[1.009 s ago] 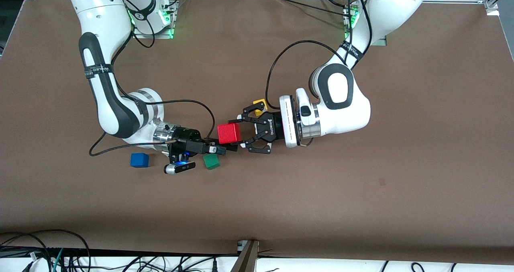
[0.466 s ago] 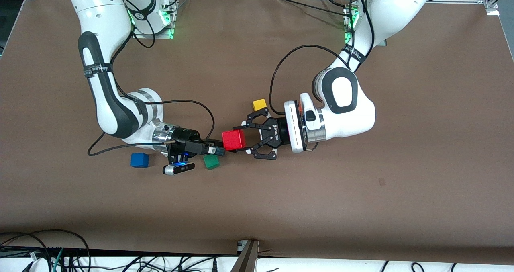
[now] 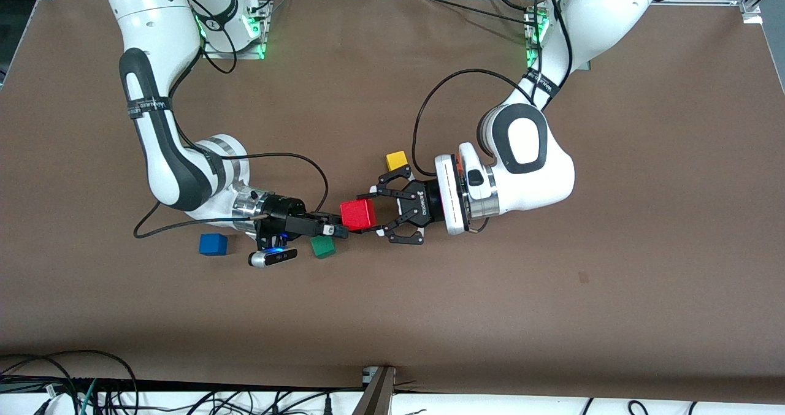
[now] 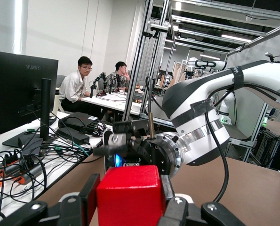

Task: Pass red block to right arm, stack on blue
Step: 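Close the right gripper on the red cube beside the left gripper, then open the left gripper and withdraw it while the right gripper carries the cube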

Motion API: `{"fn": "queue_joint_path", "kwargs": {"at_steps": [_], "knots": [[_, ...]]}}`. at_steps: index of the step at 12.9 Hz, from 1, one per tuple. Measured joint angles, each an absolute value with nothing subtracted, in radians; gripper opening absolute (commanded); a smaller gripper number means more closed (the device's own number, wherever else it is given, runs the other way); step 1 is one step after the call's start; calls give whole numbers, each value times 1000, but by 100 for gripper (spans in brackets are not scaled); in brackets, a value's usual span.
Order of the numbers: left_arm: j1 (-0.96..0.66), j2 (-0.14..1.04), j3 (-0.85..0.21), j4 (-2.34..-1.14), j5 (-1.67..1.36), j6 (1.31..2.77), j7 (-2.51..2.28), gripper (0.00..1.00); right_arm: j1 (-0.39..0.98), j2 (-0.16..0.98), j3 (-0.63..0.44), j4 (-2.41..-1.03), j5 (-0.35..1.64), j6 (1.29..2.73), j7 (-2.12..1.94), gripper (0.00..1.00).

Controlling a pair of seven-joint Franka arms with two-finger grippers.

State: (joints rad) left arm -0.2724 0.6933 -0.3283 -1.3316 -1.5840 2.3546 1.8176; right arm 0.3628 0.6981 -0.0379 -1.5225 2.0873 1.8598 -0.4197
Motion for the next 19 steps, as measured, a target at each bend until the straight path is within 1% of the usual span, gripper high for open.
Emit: {"fn": "queue_joint_path", "kwargs": {"at_steps": [11, 12, 18, 19], "knots": [[-273, 695, -328, -1328, -1584, 2355, 1818, 0, 363, 693, -40, -1523, 2079, 1860, -422, 70], [-273, 696, -328, -1328, -1584, 2355, 1818, 0, 363, 693, -40, -1524, 2076, 1860, -423, 65], [-275, 700, -329, -1319, -1584, 2354, 1822, 0, 363, 688, -47, -1526, 2050, 1859, -435, 27], [-276, 701, -329, -1318, -1584, 2354, 1824, 4, 363, 688, -48, -1526, 2050, 1859, -437, 20]]}}
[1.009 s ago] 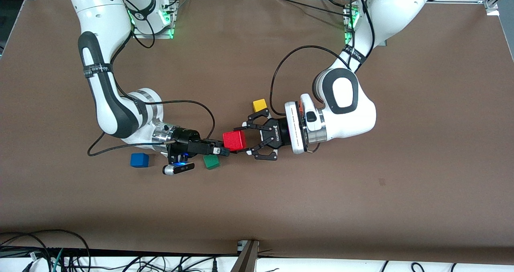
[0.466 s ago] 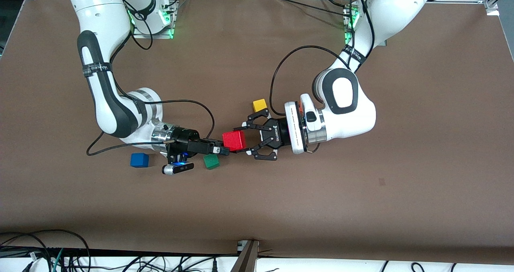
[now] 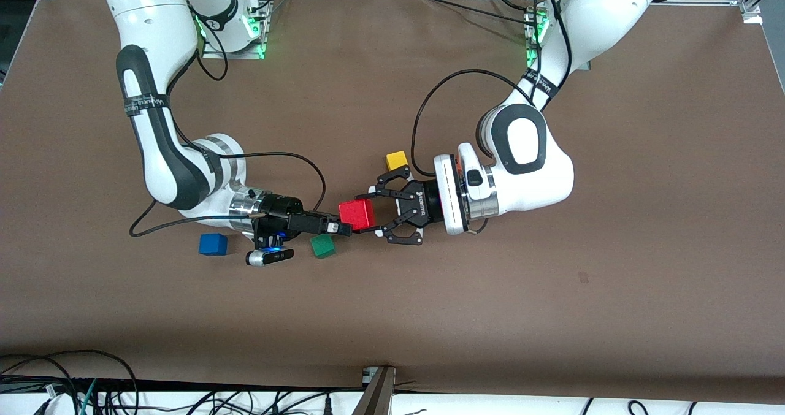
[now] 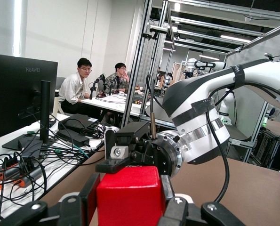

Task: Pass red block to right arm, stack on blue
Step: 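Open the left gripper and withdraw it while the right gripper carries the cube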

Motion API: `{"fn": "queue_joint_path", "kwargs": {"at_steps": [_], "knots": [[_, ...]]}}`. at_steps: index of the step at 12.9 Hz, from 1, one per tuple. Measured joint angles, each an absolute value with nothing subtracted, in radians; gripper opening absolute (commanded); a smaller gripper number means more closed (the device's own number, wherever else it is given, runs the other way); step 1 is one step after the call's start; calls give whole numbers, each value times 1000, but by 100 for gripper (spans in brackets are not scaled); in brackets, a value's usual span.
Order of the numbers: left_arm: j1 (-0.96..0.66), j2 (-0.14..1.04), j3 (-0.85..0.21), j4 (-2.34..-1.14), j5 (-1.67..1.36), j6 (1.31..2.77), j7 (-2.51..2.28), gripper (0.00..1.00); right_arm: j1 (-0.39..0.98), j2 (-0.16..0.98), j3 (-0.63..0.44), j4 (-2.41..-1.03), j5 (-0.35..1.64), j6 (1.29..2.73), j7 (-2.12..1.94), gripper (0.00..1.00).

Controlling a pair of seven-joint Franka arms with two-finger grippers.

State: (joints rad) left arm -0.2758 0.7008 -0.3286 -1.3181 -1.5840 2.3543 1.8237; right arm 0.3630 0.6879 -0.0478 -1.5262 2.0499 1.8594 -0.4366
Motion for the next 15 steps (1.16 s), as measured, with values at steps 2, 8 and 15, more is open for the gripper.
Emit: {"fn": "queue_joint_path", "kwargs": {"at_steps": [2, 8, 15], "knots": [[-276, 702, -329, -1317, -1584, 2354, 1825, 99, 363, 688, -48, -1527, 2050, 1859, -438, 15], [-278, 704, -329, -1317, -1584, 2354, 1790, 100, 362, 687, -69, -1527, 2049, 1857, -444, 15], [-276, 703, -298, -1332, -1529, 2352, 1712, 100, 357, 682, -230, -1527, 1888, 1690, -431, 15]]}}
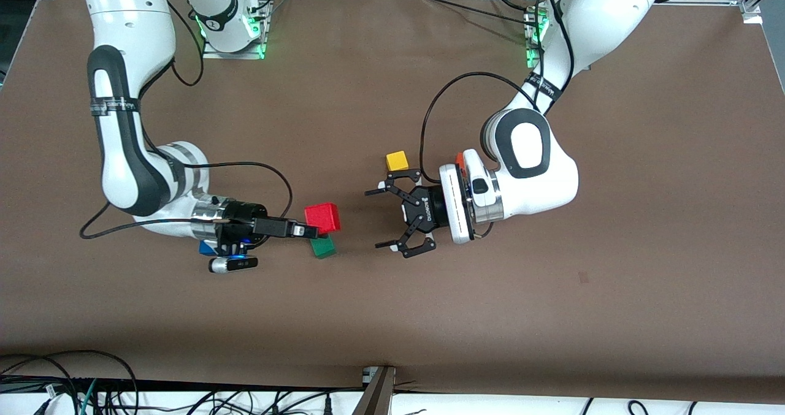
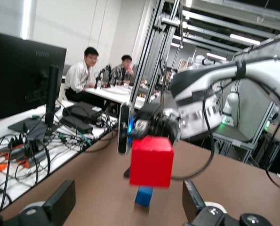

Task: Pass red block to right arm, stack on blue
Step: 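Open the left gripper and withdraw it while the right gripper carries the cube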

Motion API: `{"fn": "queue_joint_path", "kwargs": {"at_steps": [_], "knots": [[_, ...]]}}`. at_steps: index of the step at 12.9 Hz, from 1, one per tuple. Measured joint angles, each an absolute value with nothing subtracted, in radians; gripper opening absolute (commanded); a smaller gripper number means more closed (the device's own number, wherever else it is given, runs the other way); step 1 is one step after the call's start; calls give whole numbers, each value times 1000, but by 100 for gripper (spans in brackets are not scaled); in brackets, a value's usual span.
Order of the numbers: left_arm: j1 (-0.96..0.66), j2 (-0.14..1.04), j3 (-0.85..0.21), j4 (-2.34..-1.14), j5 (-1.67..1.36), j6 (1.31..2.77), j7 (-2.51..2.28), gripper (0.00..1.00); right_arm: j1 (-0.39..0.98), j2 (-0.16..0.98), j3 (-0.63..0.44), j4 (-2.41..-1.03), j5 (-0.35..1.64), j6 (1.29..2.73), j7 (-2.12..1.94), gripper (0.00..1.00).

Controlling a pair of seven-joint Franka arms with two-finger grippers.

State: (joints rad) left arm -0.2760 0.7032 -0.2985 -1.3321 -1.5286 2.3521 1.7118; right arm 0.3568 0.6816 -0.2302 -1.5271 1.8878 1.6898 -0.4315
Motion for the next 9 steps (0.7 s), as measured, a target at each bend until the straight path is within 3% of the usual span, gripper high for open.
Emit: {"fn": "queue_joint_path", "kwargs": {"at_steps": [6, 9], "knots": [[-245, 687, -281, -1333, -1025, 2268, 1198, 100, 354, 634, -382, -1528, 1683, 1584, -402, 15], [-229, 657, -153, -1333, -824, 2074, 983, 100, 355, 607, -428, -1528, 1542, 1583, -402, 15]]}}
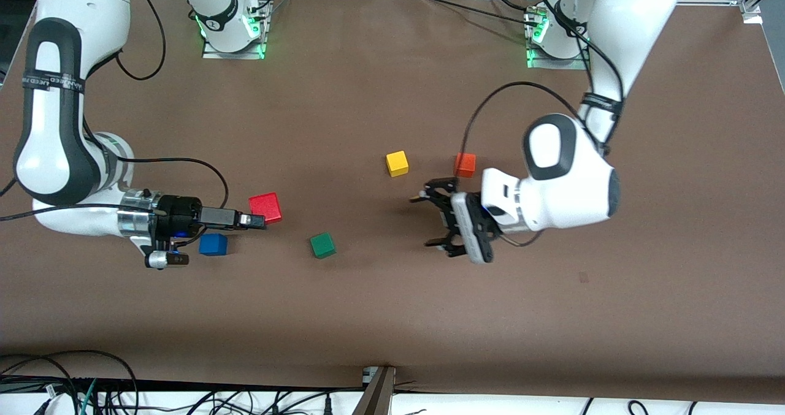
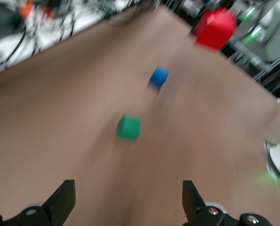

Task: Pass red block to right arm, stack on blue
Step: 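Open the left gripper and withdraw it while the right gripper carries the cube, then move the red cube with the right gripper above the blue cube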

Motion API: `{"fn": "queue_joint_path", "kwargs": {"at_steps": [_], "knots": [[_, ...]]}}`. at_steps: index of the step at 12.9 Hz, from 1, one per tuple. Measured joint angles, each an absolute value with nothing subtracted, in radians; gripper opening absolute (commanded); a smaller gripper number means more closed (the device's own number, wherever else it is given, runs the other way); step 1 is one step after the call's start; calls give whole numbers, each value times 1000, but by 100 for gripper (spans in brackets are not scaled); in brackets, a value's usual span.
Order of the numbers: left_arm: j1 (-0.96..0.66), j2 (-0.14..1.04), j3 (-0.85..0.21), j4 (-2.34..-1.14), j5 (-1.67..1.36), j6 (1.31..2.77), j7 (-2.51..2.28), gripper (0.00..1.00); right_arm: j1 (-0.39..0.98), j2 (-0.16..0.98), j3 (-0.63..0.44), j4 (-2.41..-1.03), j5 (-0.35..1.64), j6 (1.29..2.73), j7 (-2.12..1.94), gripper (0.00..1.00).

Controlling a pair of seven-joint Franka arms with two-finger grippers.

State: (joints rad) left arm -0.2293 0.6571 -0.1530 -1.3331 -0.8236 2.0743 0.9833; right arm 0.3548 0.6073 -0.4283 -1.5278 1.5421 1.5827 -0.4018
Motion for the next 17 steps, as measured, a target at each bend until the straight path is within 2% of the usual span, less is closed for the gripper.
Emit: {"fn": "queue_joint_path", "kwargs": {"at_steps": [3, 5, 8, 11, 17], "knots": [[-208, 647, -6, -1334, -715, 1877, 915, 100, 355, 563, -461, -1527, 1365, 1585, -390, 15], [-205, 637, 30, -1333, -578, 1819, 796, 100, 357, 519, -478, -1526, 1220, 1605, -381, 15], [-205, 576, 35, -1332, -345, 1773, 526, 100, 358, 462, -489, -1526, 1020, 1650, -338, 15], [-185, 502, 62, -1331, -142, 1752, 448, 100, 376, 419, -489, -1525, 805, 1699, -274, 15], [-64, 343, 132, -1337, -103, 1719, 444, 100, 438, 395, -489, -1532, 508, 1799, -124, 15]]}}
